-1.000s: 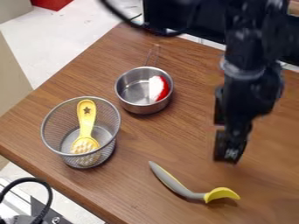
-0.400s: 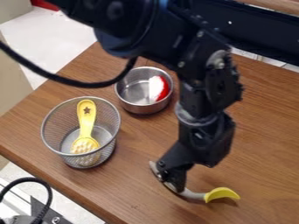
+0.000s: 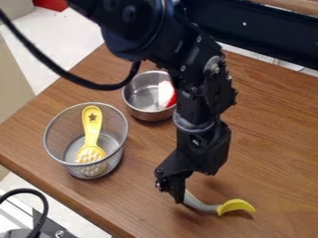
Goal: Moved a yellow spoon to the upper side of the table
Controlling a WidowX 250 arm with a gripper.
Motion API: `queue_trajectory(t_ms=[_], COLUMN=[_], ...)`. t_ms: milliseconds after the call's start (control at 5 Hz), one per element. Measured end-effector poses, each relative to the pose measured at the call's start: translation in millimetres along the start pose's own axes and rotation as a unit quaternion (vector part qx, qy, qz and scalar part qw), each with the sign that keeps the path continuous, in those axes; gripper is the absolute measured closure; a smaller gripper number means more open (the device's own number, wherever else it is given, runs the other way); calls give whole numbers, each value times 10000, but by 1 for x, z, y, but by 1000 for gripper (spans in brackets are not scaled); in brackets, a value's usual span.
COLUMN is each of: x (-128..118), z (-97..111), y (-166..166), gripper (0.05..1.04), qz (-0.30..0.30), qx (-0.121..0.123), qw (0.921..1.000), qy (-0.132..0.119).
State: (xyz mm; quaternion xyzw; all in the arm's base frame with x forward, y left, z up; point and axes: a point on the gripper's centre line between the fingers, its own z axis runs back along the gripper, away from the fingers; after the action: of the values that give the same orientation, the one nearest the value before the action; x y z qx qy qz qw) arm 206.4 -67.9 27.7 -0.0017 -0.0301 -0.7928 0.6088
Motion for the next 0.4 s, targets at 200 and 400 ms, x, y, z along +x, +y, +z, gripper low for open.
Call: queue_trajectory(t_ms=[200,400], x=[3,5], z=[-11,-15], y=[-21,-21], gripper=[88,88], qz=[-205,40], qx=[34,177], qw=[9997,9997], qy=[150,160])
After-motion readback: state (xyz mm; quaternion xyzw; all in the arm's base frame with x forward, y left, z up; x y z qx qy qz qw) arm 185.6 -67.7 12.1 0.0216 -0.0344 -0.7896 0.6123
